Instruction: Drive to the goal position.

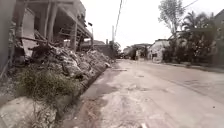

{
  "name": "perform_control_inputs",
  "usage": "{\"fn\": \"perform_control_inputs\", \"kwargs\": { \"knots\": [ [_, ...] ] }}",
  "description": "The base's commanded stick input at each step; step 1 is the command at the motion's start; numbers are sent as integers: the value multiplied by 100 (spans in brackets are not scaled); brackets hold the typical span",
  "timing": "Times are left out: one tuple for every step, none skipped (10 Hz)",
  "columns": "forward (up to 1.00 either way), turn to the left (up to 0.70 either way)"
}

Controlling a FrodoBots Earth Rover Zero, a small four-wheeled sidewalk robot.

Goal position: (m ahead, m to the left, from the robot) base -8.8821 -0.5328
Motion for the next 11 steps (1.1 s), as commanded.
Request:
{"fn": "perform_control_inputs", "kwargs": {
  "knots": [
    [6,0],
    [6,0],
    [6,0],
    [6,0],
    [6,0],
    [6,0],
    [6,0],
    [6,0],
    [6,0],
    [6,0],
    [6,0]
  ]
}}
